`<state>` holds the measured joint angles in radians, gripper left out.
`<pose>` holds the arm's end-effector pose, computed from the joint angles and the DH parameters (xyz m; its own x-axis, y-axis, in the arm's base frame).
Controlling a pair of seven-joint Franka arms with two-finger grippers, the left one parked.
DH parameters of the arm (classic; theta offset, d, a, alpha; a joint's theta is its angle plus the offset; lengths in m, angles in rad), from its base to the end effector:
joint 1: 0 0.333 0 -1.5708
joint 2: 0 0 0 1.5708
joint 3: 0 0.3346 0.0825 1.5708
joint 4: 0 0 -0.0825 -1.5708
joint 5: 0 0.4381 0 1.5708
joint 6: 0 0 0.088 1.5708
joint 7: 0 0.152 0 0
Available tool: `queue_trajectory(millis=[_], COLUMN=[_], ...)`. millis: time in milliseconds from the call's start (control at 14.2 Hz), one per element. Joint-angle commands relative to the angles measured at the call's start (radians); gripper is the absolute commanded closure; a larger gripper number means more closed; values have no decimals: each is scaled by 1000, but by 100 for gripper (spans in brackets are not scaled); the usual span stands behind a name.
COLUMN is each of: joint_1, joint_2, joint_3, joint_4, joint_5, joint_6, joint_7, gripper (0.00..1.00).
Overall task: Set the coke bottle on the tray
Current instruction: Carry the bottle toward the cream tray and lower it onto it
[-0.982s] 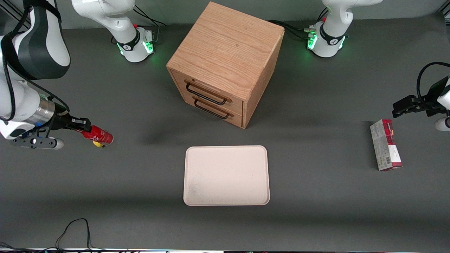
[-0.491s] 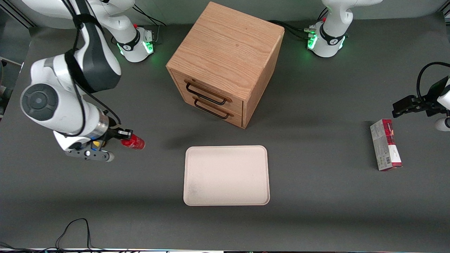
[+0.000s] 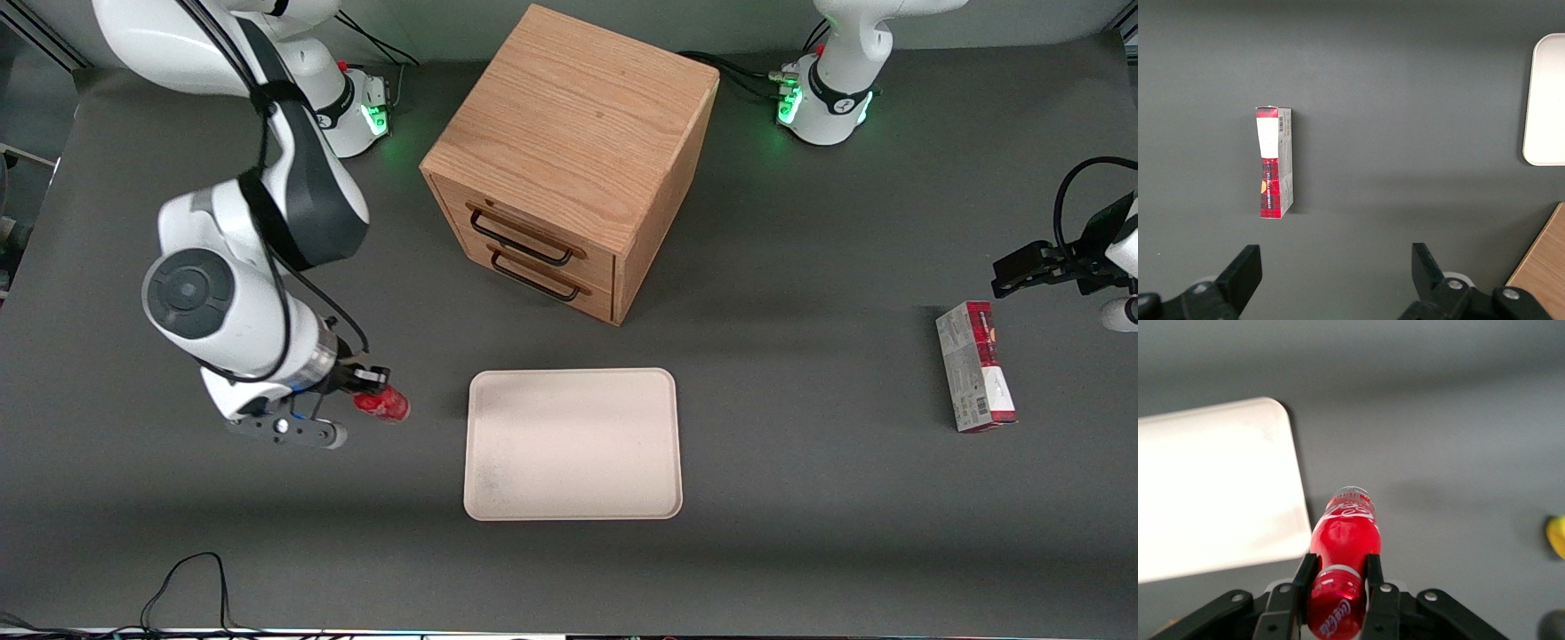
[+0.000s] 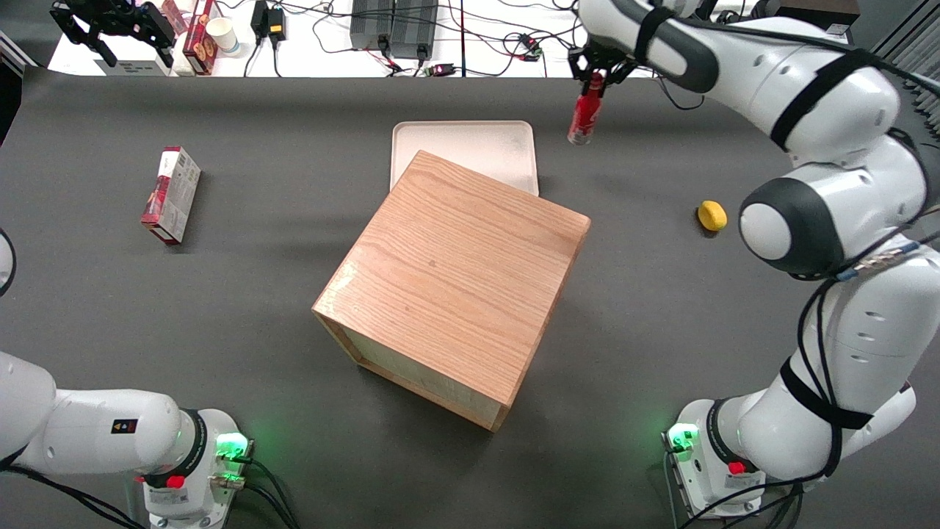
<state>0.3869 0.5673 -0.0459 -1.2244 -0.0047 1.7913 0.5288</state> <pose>0.7355 0.2682 0.4037 0.9838 -0.1784 0.0148 -0.1788 -0.9836 0.0252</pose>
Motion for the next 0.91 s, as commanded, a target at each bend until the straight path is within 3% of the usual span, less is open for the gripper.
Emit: queue_trajectory(millis=[0,281,561,842], joint_1=[33,46,47,47], joint_2=[118,235,308,345], joint_3=[-6,26,37,35], joint_4=[144,269,269,272], joint_5=[-1,0,0,-7], joint_6=[46,121,241,266], joint_7=[65,108,114,111], gripper=[100,100,100,100])
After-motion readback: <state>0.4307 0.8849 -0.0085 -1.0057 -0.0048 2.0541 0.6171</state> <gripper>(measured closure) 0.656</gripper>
